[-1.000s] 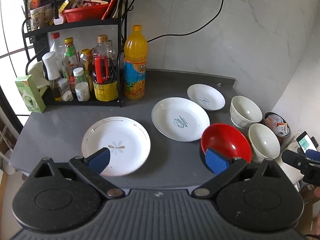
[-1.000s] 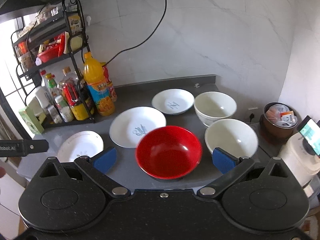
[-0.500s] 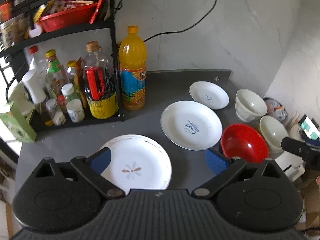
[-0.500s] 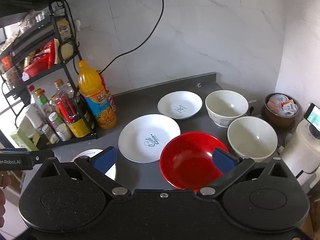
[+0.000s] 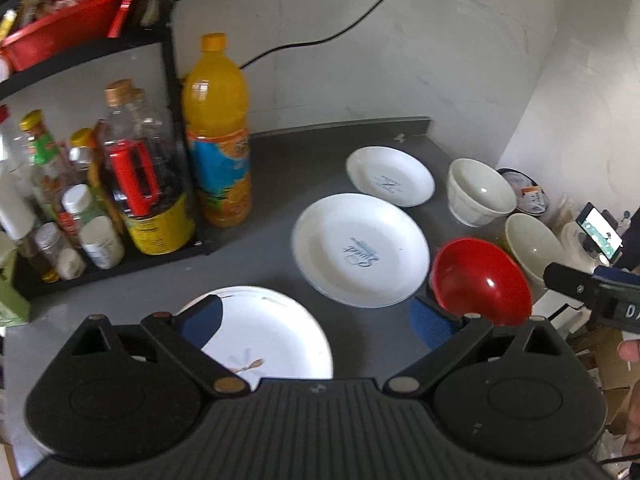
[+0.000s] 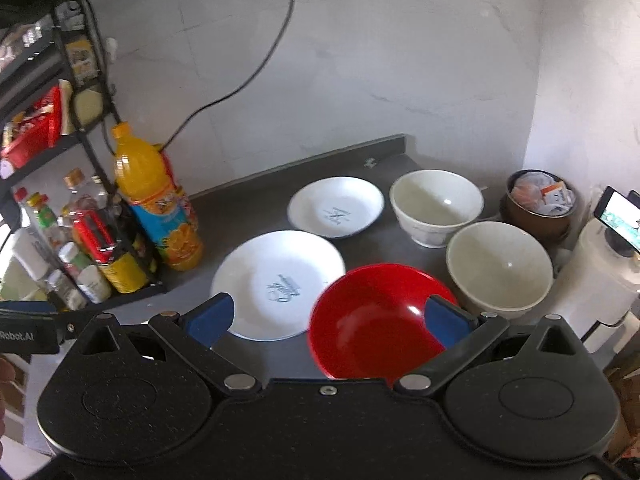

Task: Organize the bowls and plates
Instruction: 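Move both grippers toward the large white bowl beside the red bowl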

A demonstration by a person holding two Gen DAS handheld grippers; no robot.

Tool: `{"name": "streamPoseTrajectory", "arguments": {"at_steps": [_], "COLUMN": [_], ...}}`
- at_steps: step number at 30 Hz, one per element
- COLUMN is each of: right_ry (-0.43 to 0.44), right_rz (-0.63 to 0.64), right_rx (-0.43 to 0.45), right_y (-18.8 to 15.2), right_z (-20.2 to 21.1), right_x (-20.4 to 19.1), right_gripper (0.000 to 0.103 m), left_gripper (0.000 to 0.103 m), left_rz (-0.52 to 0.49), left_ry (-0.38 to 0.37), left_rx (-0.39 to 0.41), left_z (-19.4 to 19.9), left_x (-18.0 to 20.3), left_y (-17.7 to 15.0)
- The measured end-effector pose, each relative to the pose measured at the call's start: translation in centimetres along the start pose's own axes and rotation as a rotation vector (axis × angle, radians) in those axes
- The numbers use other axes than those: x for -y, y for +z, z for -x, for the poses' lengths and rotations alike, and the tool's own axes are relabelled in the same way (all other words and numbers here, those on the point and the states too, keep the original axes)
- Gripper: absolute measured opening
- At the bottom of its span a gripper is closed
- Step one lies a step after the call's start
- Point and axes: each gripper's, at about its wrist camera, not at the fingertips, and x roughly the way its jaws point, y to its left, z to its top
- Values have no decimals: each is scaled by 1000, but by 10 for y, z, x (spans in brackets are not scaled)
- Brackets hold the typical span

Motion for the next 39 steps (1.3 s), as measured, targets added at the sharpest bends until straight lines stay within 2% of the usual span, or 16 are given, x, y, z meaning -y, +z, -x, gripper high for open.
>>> {"name": "streamPoseTrajectory", "arguments": {"at_steps": [5,12,21,24,28,36,39], "right_ry": [-42,-46,-43,-21,-13,15,36], "right_rz": [-23,-61,-27,-31,-34,-14,-16], "right_rx": [-4,-23,-53,-66,-76,-106,-120], "right_y": [2,9,19,23,29,35,36], "right_z": [-14,-38,-73,-84,-99,-125,-133], "right_x": [24,63,127,150,180,223,238], "right_gripper": [99,98,96,90,89,84,79], "left_gripper": [100,99,92,89,85,77,70], "left_rz": [-17,-35,-2,1,36,43,60], "left_ry": [-37,-40,-65,-43,-31,-43,-43], "left_rx": [18,1,-37,-44,-69,-141,-168], "left_z": [-18,-48,-95,-111,-132,-170,-183], "left_x": [20,57,118,143,170,217,229], "left_y": [9,25,48,57,64,66,66]}}
